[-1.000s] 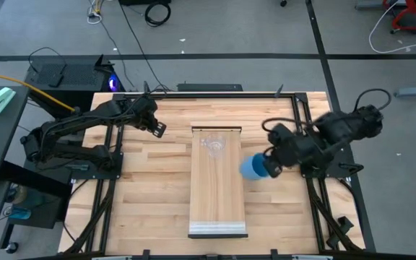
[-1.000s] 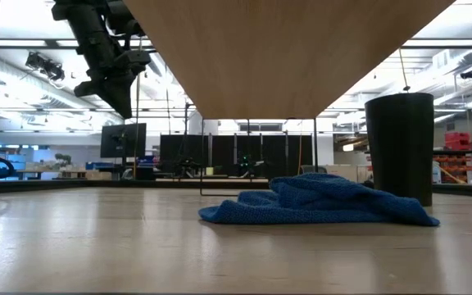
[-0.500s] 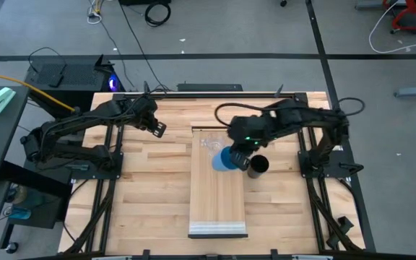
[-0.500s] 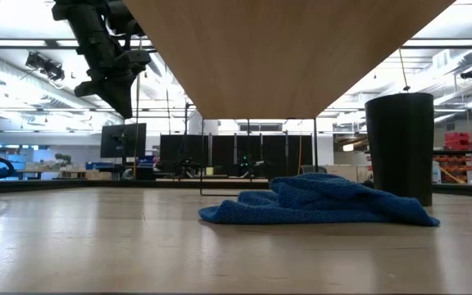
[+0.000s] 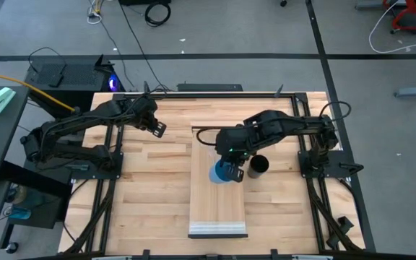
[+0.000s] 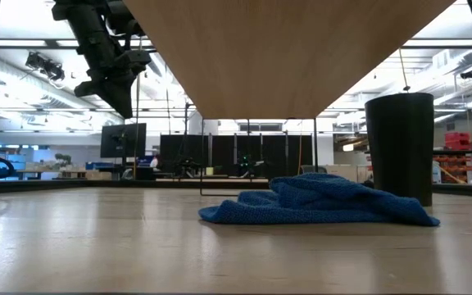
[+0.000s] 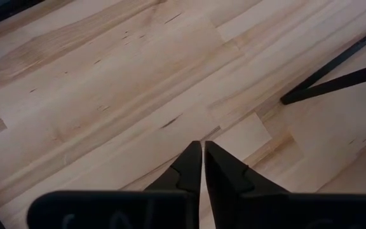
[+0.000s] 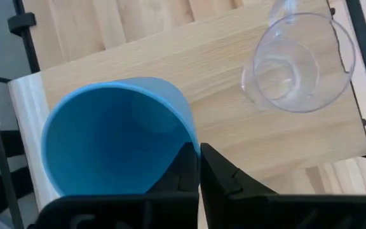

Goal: Stack small to large cups/mugs on shelf
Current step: Put the blue cup on the shelf

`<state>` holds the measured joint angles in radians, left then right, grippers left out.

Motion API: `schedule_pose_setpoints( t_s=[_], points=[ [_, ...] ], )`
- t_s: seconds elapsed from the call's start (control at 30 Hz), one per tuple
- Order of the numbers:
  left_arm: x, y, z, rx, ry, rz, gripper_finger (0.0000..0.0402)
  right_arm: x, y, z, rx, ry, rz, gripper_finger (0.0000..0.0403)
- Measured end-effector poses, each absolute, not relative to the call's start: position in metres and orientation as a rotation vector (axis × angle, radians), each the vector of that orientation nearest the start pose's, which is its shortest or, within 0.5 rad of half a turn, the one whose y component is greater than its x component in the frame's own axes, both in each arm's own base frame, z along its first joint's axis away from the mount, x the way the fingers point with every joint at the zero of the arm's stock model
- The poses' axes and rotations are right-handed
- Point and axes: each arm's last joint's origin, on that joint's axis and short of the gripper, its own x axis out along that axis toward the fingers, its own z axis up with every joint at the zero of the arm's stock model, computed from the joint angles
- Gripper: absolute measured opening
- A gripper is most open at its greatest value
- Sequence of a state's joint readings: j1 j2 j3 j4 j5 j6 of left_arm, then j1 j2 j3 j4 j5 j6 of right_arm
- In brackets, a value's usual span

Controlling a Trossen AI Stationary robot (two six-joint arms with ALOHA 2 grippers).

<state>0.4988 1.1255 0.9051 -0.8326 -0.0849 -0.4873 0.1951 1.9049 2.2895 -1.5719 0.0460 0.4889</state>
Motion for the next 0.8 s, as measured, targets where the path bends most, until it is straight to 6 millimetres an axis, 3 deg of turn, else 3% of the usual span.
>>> schedule_pose_setpoints(
  t_s=[0.57,0.8],
  points=[
    [0.182,0.102,0.264,-0.645,0.88,0.775,0.0024,0.359,0.073,0.388,0.227,1.249,-0.136,0.0003],
    [0.182,0.102,0.264,-0.645,0.879,0.774,0.0028,0.359,0.075,0.388,0.226,1.252,-0.131,0.0003]
  ],
)
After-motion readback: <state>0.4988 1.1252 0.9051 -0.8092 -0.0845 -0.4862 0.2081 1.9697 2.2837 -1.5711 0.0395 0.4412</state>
